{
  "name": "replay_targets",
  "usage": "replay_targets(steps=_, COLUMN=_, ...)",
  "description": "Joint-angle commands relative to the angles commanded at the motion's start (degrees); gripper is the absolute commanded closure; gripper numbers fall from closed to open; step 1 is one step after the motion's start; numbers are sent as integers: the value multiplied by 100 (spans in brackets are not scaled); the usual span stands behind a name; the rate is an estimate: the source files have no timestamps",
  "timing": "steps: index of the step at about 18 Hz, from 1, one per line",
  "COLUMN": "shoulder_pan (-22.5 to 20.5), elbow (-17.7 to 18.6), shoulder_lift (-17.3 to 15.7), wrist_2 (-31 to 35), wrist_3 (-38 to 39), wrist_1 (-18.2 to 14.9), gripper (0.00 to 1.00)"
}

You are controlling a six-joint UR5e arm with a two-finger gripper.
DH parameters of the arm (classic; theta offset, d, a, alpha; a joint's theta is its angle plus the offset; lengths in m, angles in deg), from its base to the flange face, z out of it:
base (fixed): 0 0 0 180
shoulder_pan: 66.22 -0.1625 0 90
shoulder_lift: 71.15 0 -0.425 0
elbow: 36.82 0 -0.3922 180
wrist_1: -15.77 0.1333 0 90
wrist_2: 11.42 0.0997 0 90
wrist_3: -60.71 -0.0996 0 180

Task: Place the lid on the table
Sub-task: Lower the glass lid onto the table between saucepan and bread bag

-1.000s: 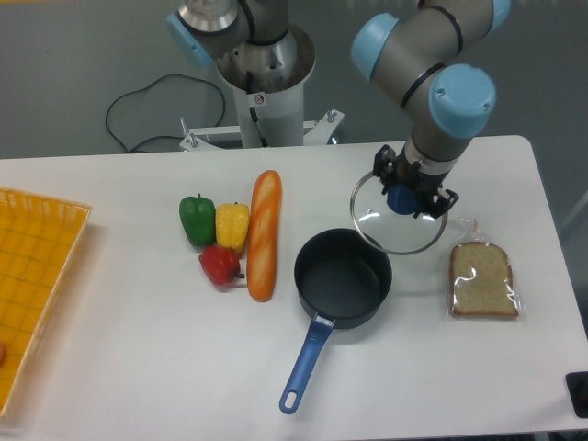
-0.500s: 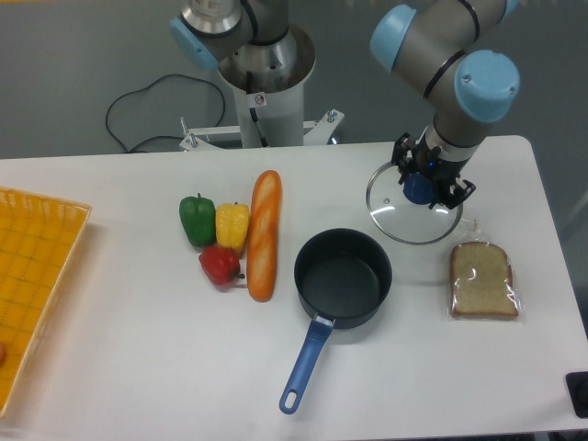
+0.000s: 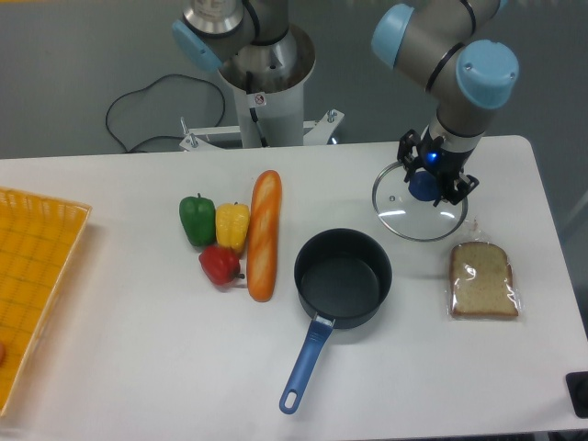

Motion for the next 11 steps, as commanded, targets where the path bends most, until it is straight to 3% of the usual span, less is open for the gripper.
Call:
replay_targets(steps=7, shoulder_pan=-61, elbow=211, shoulder_lift=-35, wrist_2=9, wrist_3=-53, wrist_1=106, gripper=38)
replay_targets(steps=11, shoulder_pan=-97, elbow=413, shoulder_lift=-35, wrist_2=9, wrist_3=-44, wrist_1=378, gripper=38)
